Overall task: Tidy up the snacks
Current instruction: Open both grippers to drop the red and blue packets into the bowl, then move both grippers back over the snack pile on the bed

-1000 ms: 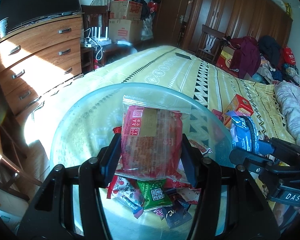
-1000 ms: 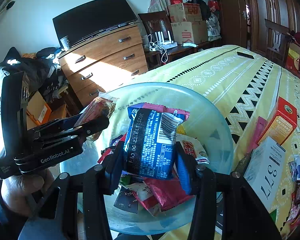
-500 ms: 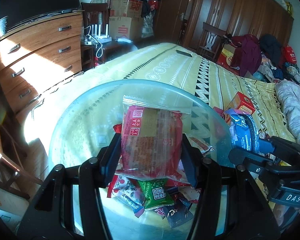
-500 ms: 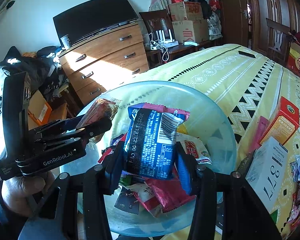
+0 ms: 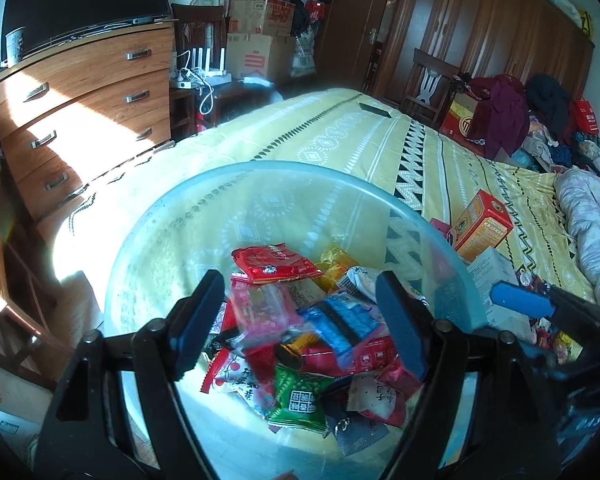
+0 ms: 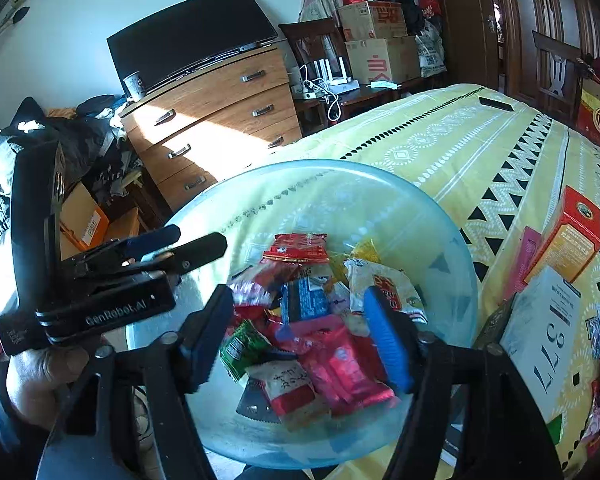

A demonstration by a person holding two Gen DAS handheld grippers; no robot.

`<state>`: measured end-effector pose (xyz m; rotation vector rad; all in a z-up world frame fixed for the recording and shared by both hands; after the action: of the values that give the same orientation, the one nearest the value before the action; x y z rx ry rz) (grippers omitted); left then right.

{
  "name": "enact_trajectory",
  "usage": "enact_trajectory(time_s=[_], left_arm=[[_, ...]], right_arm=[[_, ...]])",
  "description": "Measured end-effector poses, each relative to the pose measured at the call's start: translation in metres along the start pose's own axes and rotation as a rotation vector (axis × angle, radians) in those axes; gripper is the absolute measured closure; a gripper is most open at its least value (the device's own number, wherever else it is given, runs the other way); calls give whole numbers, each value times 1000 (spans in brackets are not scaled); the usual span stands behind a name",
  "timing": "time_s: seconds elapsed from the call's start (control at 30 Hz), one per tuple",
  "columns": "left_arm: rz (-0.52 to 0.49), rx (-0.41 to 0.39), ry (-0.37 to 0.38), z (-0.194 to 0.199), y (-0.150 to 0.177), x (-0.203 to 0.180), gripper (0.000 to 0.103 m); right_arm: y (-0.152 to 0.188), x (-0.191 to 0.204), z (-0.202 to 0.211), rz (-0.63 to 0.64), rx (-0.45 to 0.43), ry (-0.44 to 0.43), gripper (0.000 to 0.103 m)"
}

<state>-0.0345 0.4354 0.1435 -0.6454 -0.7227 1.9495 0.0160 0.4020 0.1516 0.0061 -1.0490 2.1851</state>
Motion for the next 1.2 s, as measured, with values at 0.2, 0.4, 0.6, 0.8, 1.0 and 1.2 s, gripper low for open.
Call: enact_trajectory(time_s=[0.2,0.4,0.6,0.8,1.0,1.2], left_arm=[[-19,-24,12,13,-1,-18,14],[-100,-74,82,28,-3,-80,14],[-245,-101,237,45,16,-182,14],[-373,-36,342,40,51,-256,14],[-436,20,369,36,76,-287,14],[-482,55,361,36,92,-302,14]], right_arm=[[48,-32,41,-51,-34,61,16],[148,-99,91,-187,6,181,16],[244,-202,171,-403,-17,381,16],[322,-328,255,-637,-59,605,16],[350,-408,250,-699,31,653,16],[358,-448,226,-681,93,677,21]])
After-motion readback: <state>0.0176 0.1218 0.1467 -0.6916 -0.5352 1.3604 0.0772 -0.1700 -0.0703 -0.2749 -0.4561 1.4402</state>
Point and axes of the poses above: each gripper's, at about its wrist camera, not at the fingertips, and z roughly against the way its jaws point, x to its left, y to its underside, the point moved 9 cm from there along -z, roughly the way its jaws point, and after that the axes turned 3 degrees about -y, right-handed, at the moved point
